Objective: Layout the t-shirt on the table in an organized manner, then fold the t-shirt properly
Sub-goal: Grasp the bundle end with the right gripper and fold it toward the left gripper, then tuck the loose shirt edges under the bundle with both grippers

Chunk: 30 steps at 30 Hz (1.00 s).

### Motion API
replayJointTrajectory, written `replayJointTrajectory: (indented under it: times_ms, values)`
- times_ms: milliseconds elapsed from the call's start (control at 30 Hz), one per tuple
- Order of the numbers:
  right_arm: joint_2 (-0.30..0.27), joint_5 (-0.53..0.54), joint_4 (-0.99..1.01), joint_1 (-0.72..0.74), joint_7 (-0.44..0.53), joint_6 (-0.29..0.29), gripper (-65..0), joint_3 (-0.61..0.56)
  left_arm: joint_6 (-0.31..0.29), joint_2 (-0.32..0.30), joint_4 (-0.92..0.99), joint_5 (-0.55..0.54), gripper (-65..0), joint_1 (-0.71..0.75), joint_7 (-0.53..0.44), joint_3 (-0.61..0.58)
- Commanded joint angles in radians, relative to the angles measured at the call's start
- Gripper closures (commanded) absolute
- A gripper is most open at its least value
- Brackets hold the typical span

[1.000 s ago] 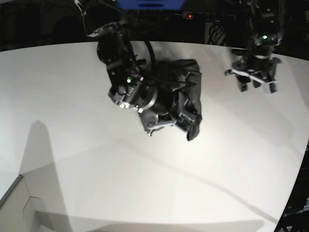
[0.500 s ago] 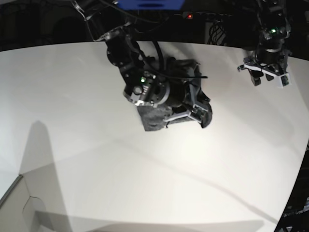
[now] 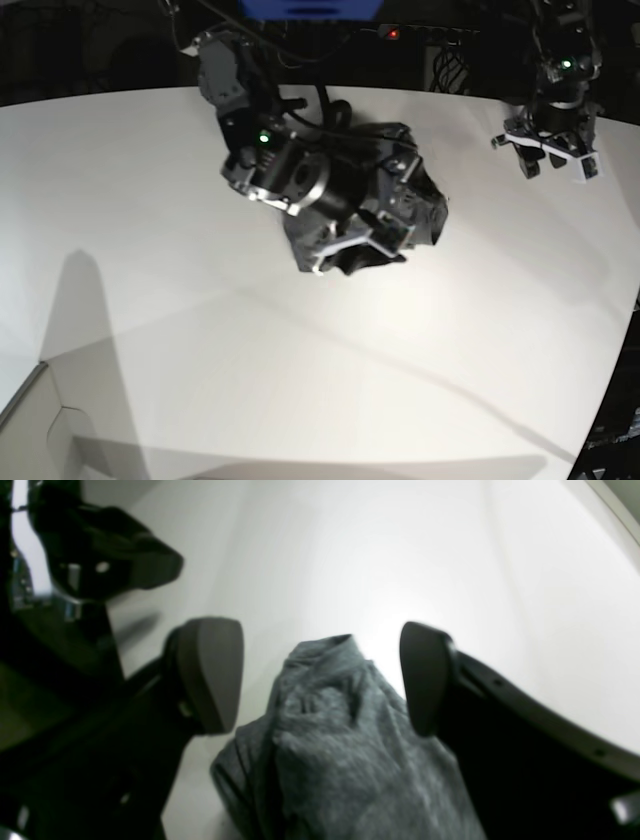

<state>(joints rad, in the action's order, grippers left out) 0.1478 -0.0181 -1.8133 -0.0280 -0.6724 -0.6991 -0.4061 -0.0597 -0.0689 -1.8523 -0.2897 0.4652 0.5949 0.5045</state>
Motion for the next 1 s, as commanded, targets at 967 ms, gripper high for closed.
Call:
replayJointTrajectory:
  times_ms: [967]
  values:
    - [-0.167, 0.016, -0.069, -0.165, 0.012, 0.001, -49.3, -0.123, -0.150, -0.001, -0.088, -0.184, -28.7, 0.004, -0.020, 0.168]
